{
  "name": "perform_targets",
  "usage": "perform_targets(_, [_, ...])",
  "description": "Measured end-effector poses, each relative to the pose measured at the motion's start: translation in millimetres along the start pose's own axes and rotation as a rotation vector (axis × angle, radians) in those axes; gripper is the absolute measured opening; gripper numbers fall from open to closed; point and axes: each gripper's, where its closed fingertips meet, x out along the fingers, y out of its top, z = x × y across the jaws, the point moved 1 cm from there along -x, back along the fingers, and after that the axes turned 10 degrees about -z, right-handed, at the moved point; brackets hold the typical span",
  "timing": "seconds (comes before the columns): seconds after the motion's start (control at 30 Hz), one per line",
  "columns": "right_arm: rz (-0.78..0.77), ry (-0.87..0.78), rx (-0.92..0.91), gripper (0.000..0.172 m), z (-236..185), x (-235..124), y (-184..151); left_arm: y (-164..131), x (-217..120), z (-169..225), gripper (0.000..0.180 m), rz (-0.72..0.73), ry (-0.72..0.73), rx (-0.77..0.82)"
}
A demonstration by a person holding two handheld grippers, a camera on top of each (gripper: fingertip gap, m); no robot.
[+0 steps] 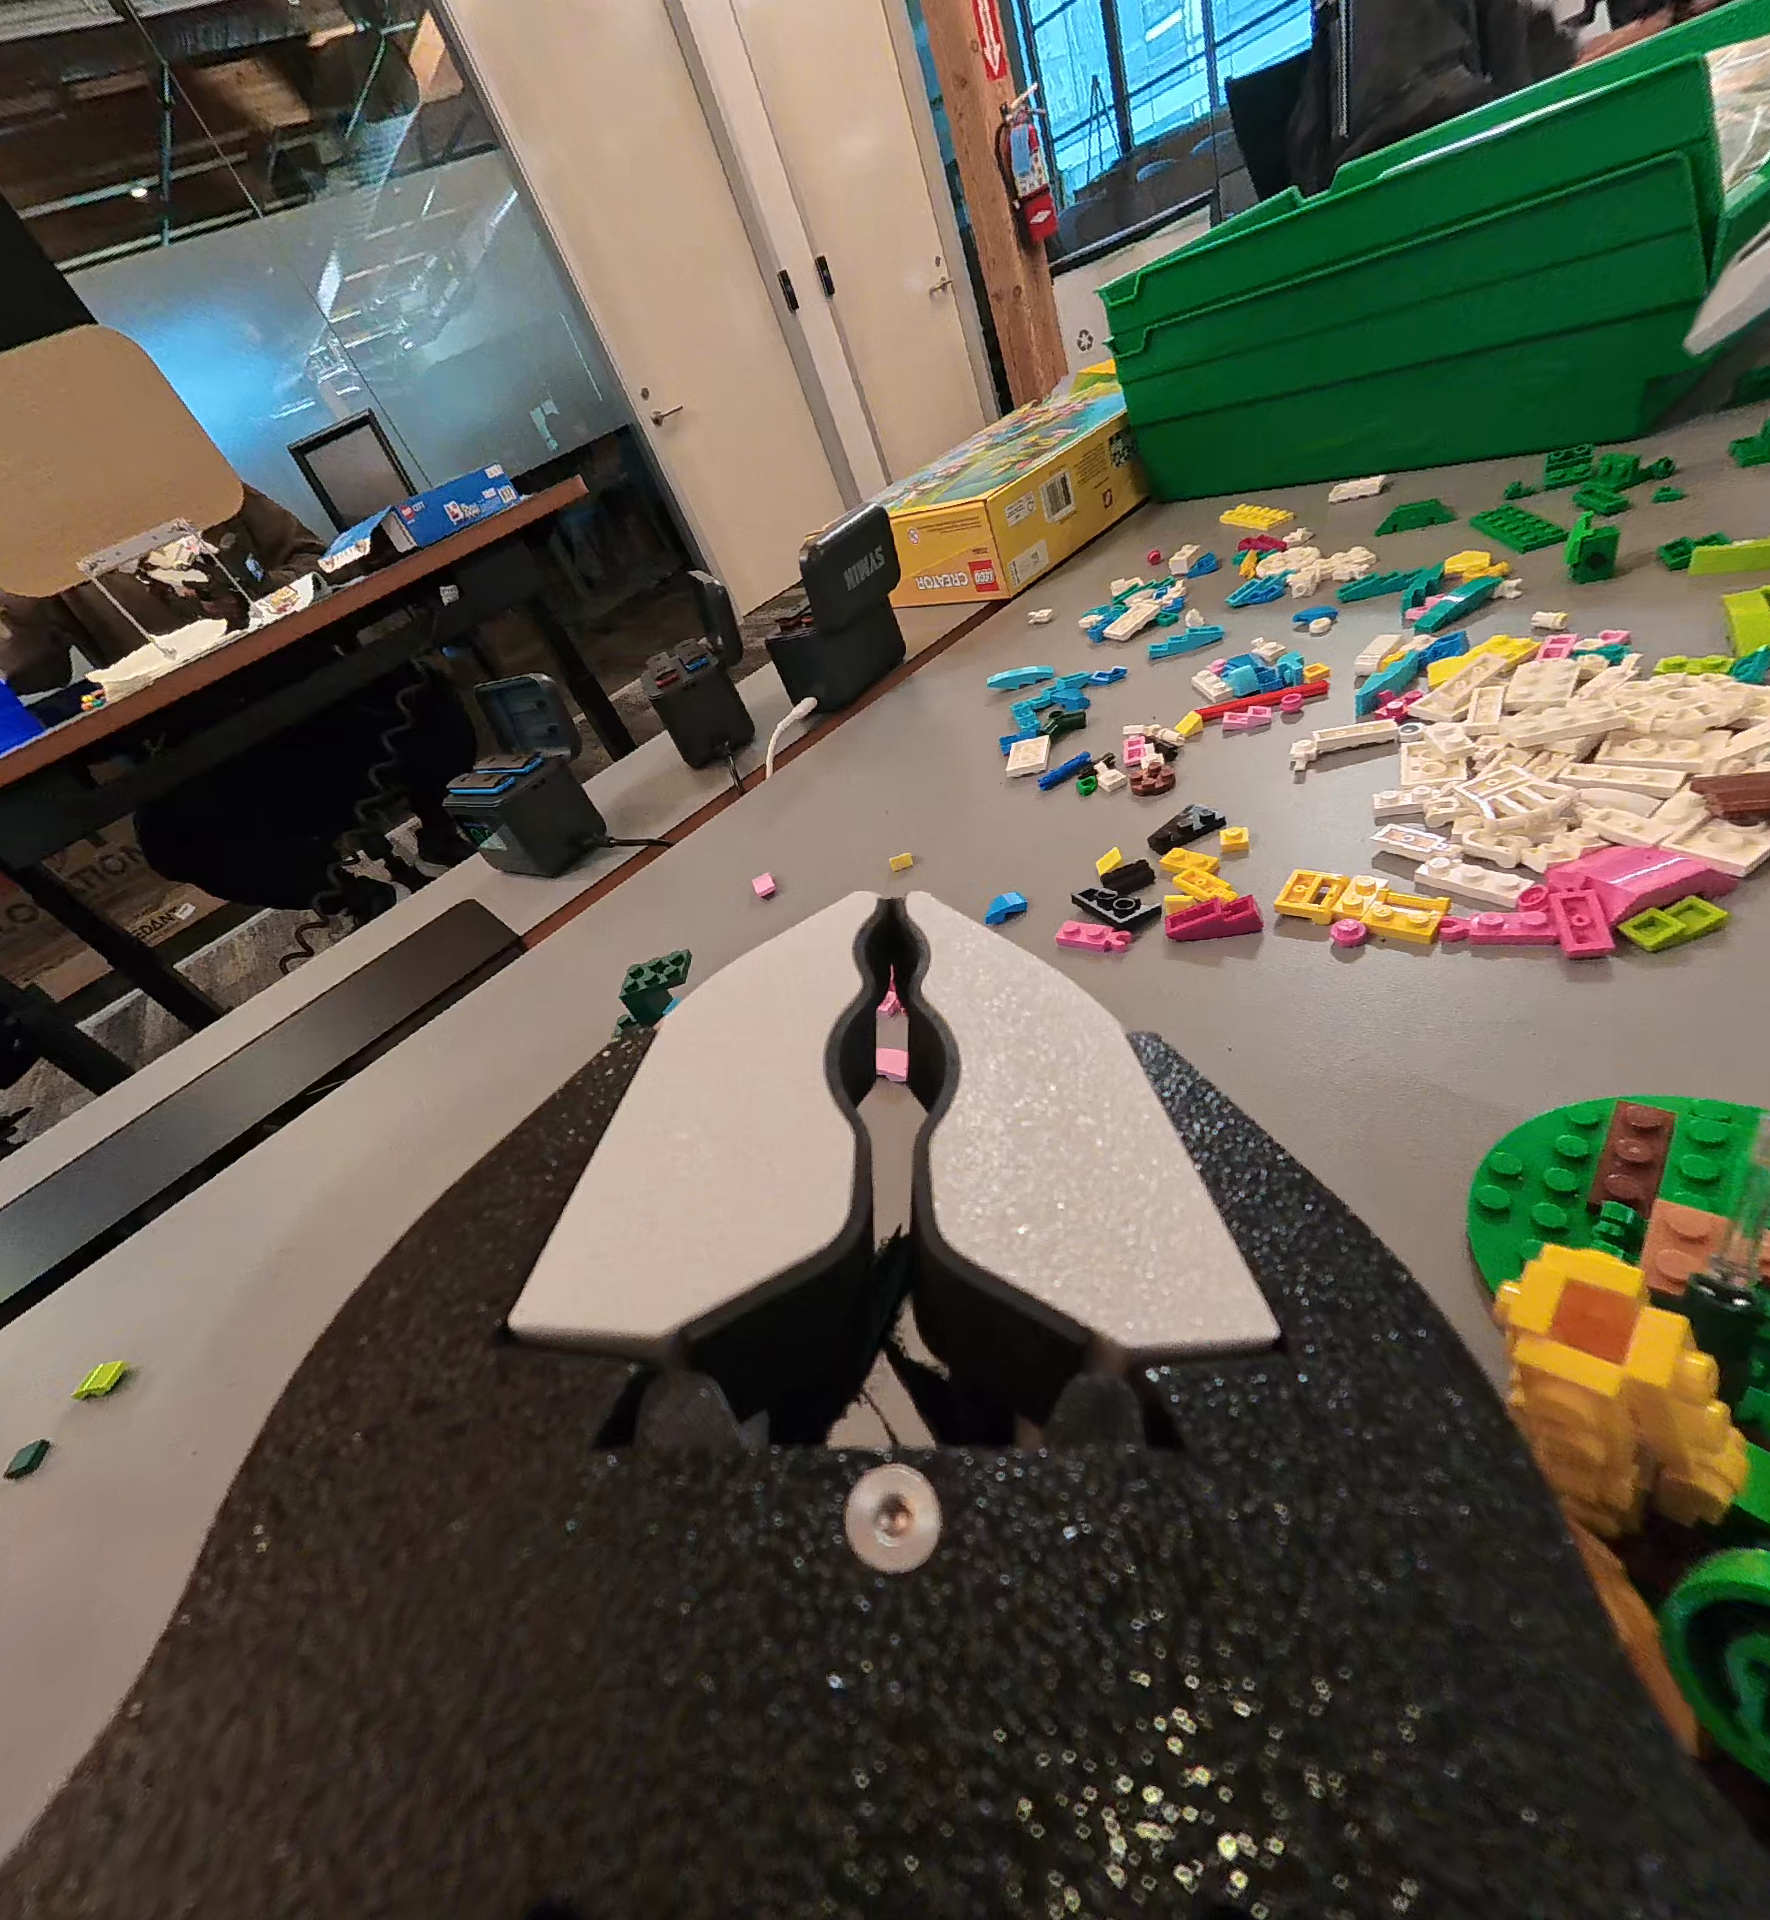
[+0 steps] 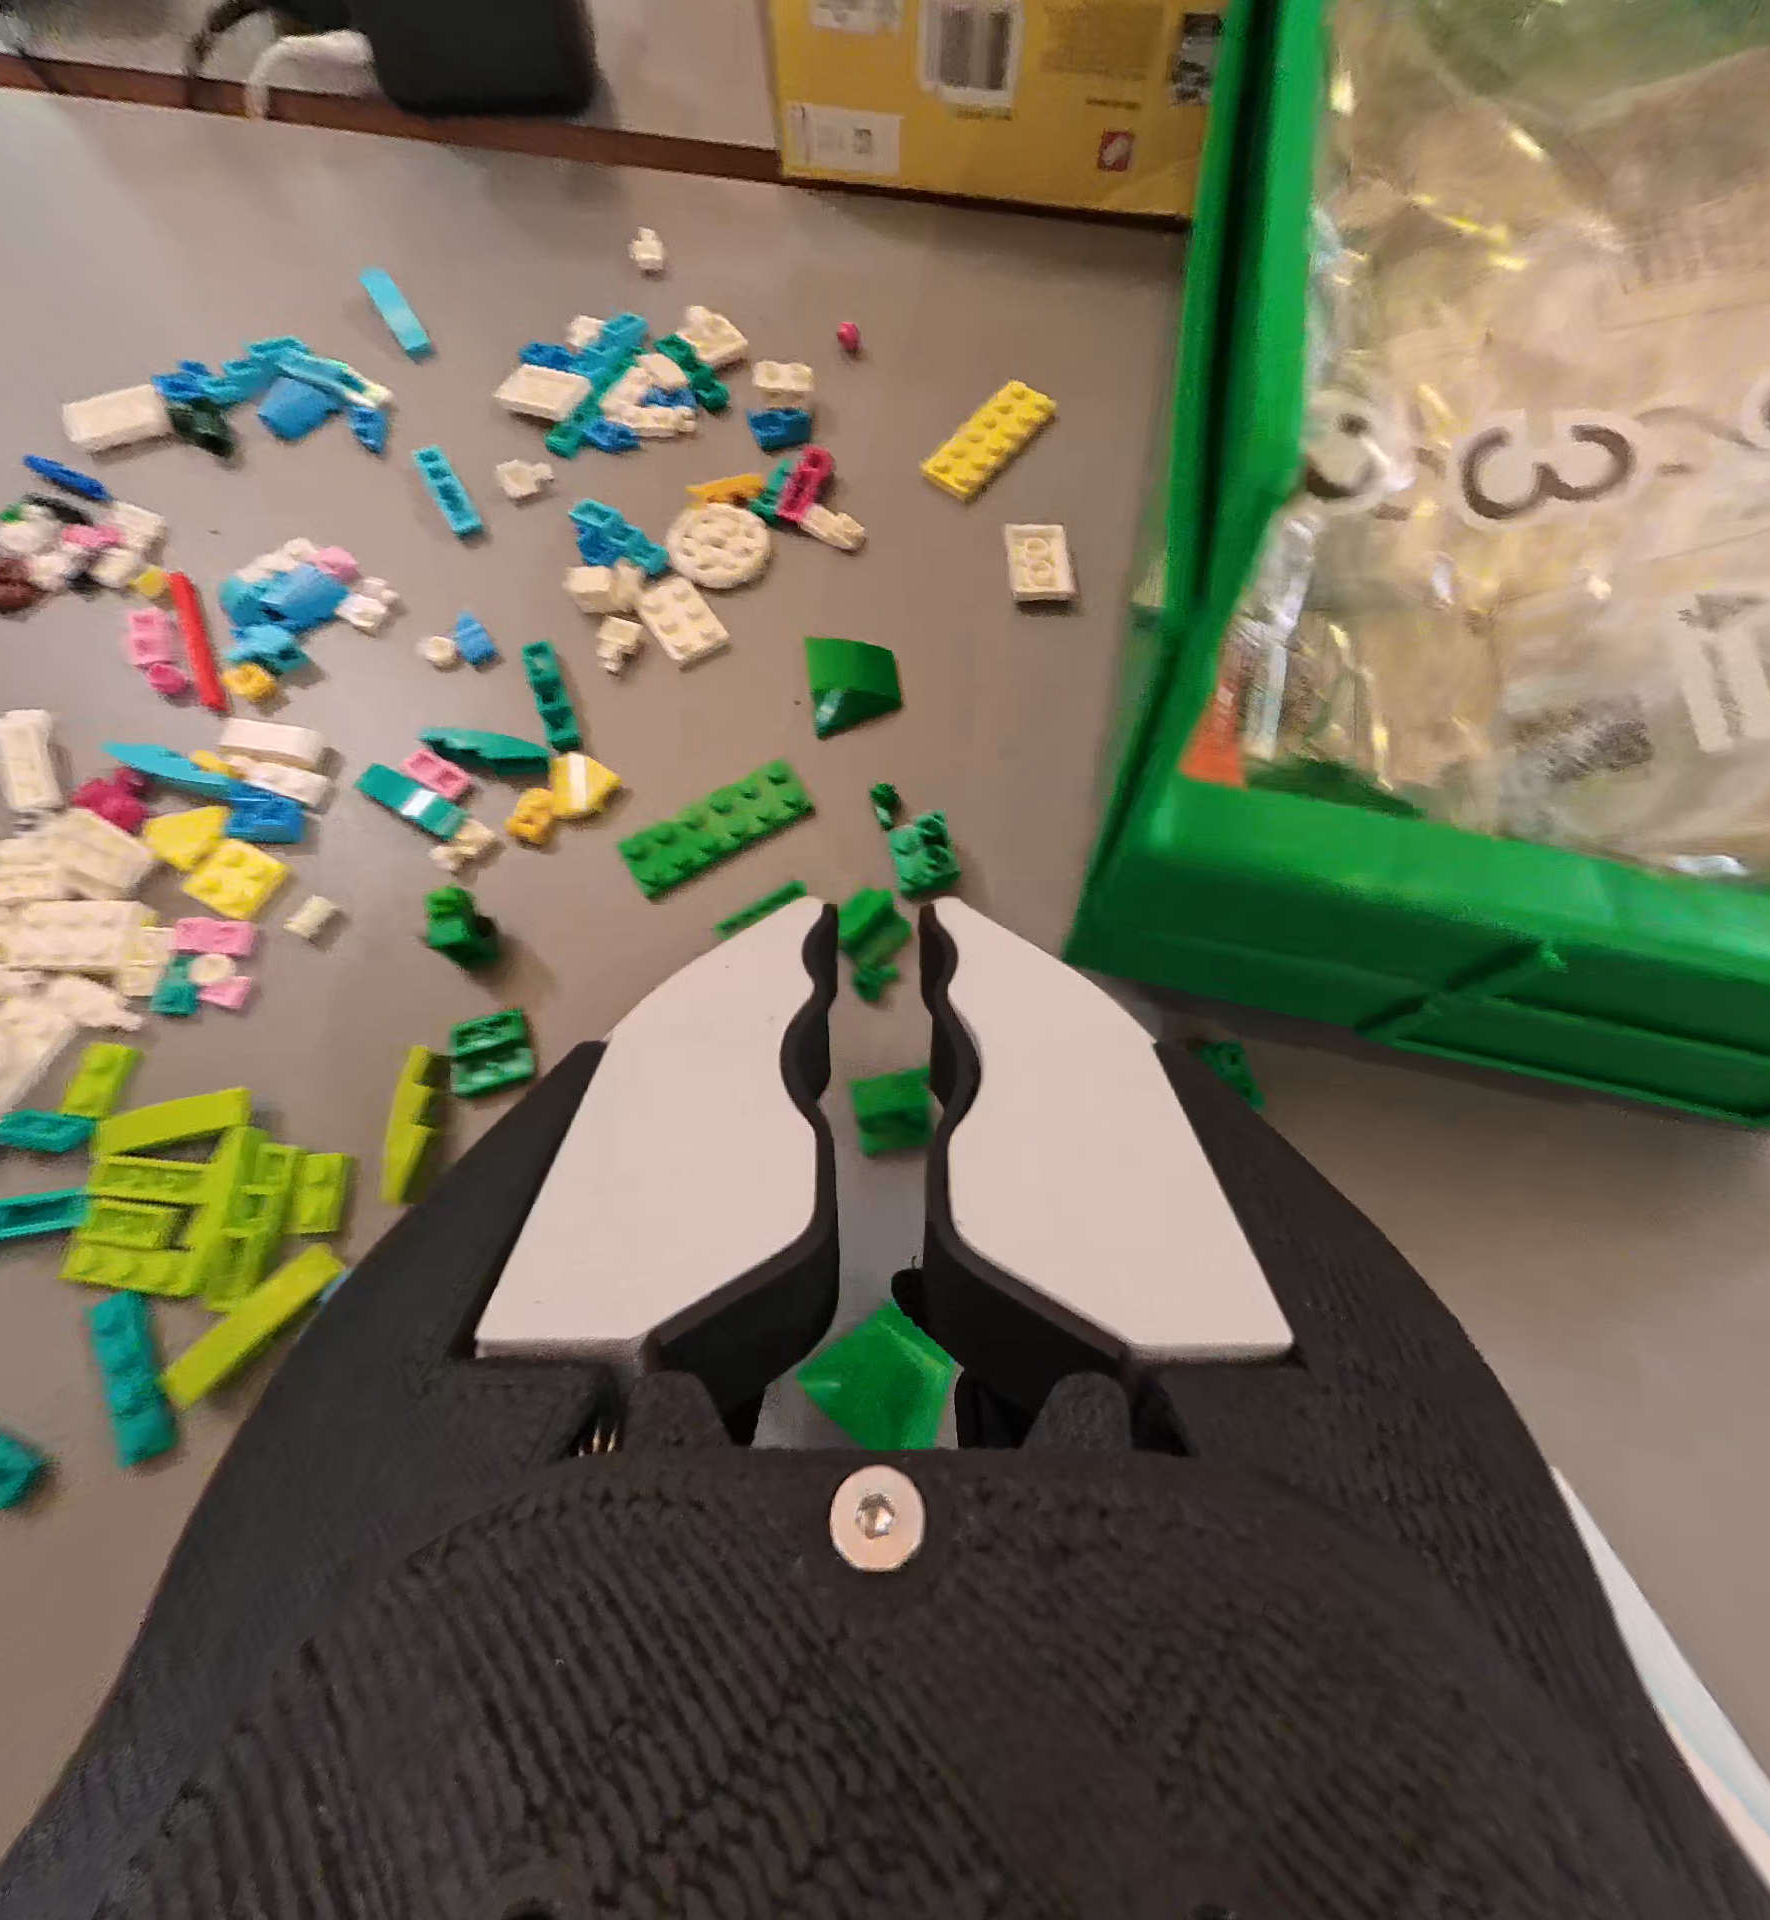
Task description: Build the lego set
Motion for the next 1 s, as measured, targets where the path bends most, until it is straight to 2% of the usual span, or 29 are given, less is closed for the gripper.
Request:
perform_targets(0.07, [-0.035,0.036,-0.094,0.011,-13,-2,13,0,0,0,0.0,0.001,-0.003,0.0])
perform_targets(0.13, [-0.131,0.025,-0.341,0.012,-25,-1,22,0,0,1,0.0,0.002,-0.004,0.0])
perform_targets(0.23, [-0.357,-0.072,-0.807,0.013,-25,6,27,1,0,1,0.0,0.003,-0.005,-0.001])
perform_targets(0.3, [-0.53,-0.094,-0.926,0.013,-18,15,27,1,0,1,0.0,0.005,-0.006,-0.002])
perform_targets(0.47, [-0.895,-0.079,-0.721,0.011,-8,37,26,1,1,2,0.0,0.004,-0.01,0.003])
perform_targets(0.63, [-1.169,-0.136,-0.665,0.017,9,45,14,1,0,2,0.0,0.006,-0.011,0.002])
perform_targets(0.77, [-1.238,-0.156,-0.63,0.024,13,51,8,1,0,3,0.0,0.008,-0.016,0.002])
perform_targets(0.93, [-1.251,-0.101,-0.575,0.023,9,55,4,2,0,5,0.0,0.009,-0.022,0.007])
perform_targets(1.0, [-1.265,-0.104,-0.619,0.022,12,55,2,2,0,5,0.0,0.01,-0.023,0.008])
